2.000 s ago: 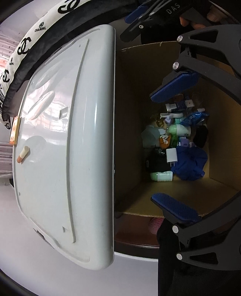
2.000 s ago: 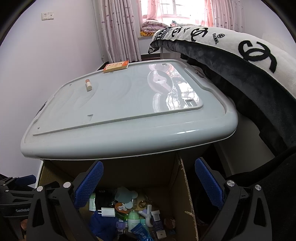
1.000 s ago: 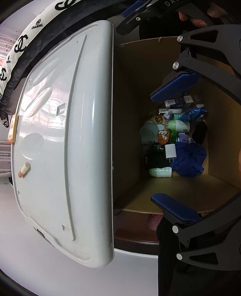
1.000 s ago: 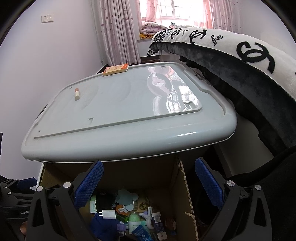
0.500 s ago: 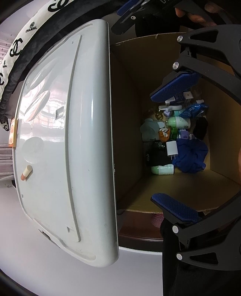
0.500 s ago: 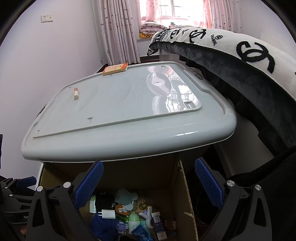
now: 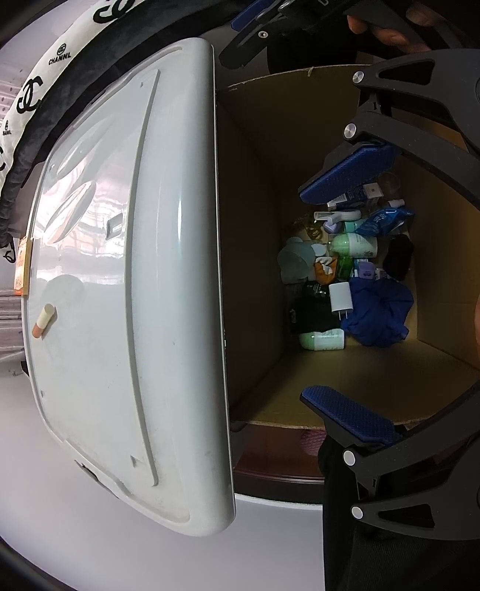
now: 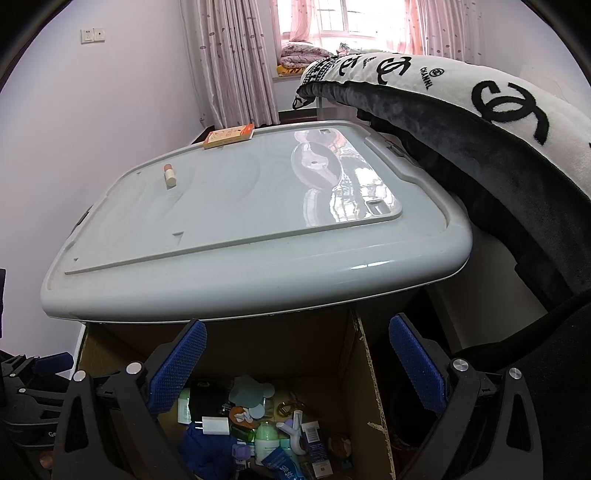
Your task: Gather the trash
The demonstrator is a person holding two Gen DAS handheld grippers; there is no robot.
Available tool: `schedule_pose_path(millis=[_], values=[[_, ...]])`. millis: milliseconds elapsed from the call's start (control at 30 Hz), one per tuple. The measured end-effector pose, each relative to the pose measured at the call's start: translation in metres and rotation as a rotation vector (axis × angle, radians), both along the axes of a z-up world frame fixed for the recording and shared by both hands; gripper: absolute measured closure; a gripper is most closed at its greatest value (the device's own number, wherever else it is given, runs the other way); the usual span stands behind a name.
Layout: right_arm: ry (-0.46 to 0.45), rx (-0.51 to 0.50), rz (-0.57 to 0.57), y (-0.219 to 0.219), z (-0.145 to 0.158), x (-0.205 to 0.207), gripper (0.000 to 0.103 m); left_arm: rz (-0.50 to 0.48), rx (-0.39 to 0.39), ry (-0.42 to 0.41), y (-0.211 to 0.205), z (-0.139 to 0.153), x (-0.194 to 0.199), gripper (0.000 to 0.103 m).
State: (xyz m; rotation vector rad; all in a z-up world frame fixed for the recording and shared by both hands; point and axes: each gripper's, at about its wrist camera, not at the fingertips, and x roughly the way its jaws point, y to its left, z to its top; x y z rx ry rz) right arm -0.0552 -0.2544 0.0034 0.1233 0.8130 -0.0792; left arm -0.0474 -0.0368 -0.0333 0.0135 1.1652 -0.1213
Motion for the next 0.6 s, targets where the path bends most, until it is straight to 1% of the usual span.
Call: schedule_pose_path(millis=[600], values=[[0.004, 0.000, -0.003, -0.0007, -0.0008, 0.0007, 0.005, 0.000, 0.000, 0.007, 0.0006, -0.0004, 0.0005, 0.007]])
